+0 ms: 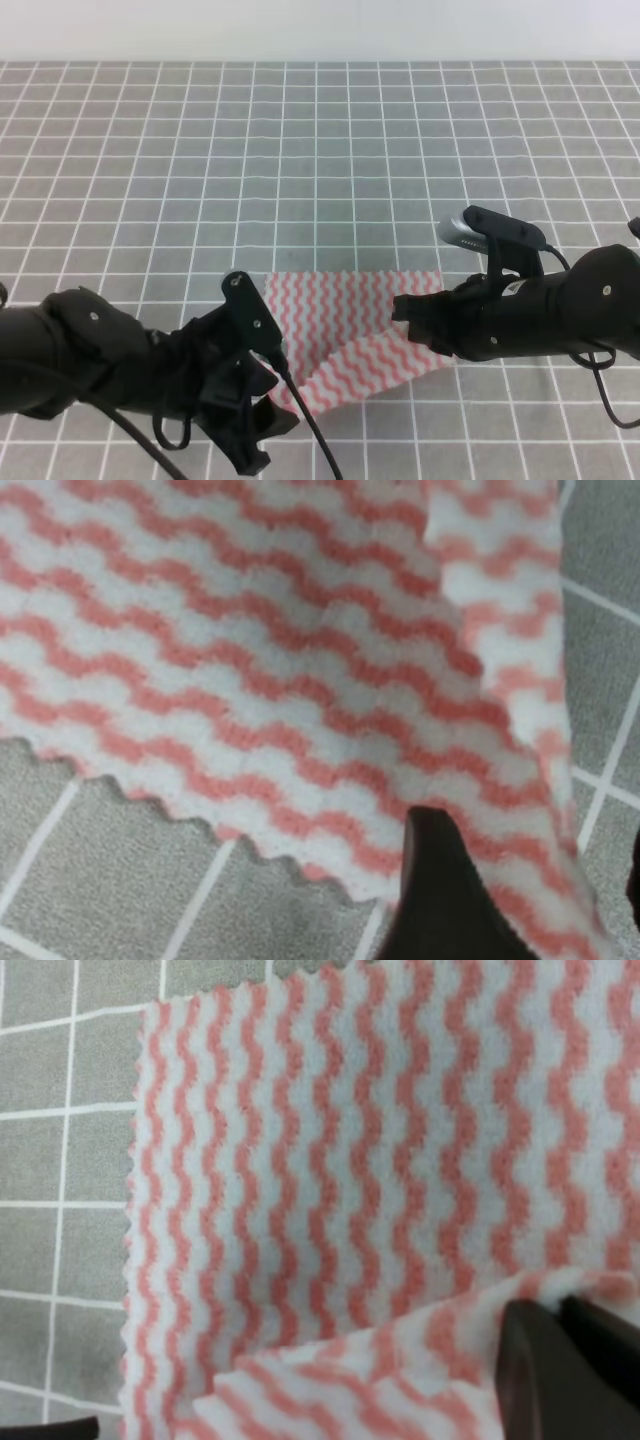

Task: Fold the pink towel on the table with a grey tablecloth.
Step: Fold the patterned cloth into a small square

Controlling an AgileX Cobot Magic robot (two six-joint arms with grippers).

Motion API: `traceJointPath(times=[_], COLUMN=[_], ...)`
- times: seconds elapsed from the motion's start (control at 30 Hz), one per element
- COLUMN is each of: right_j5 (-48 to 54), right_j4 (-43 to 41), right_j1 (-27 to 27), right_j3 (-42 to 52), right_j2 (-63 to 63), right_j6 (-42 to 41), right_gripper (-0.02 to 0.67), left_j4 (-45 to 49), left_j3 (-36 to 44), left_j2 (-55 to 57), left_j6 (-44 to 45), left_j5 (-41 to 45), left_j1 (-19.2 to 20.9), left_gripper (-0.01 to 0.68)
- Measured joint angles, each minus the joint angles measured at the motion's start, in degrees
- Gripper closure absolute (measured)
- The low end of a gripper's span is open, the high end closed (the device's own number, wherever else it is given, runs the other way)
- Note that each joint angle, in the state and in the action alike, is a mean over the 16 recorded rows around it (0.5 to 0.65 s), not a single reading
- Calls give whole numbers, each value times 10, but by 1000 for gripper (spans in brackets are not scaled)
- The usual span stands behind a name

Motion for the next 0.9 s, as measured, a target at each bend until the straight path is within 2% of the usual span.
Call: traceJointPath(times=[0.43,0.57,0.7,0.9], right_j5=[0,0,0,0], right_j4=[0,0,0,1], right_j1=[-1,-1,-1,0], right_j3=[0,0,0,0], right_j2=[-2,-2,-2,-1], right_j6=[0,0,0,0], right_gripper=[664,664,664,664], left_j4=[6,14,30,56], left_j3=[0,-1,-1,-1], left_j2=[24,26,28,29], left_j6=[1,1,1,0], left_j5=[-31,-41,-48,-51], left_j1=[-19,-22,-23,-23], left_gripper=[320,342,380,477])
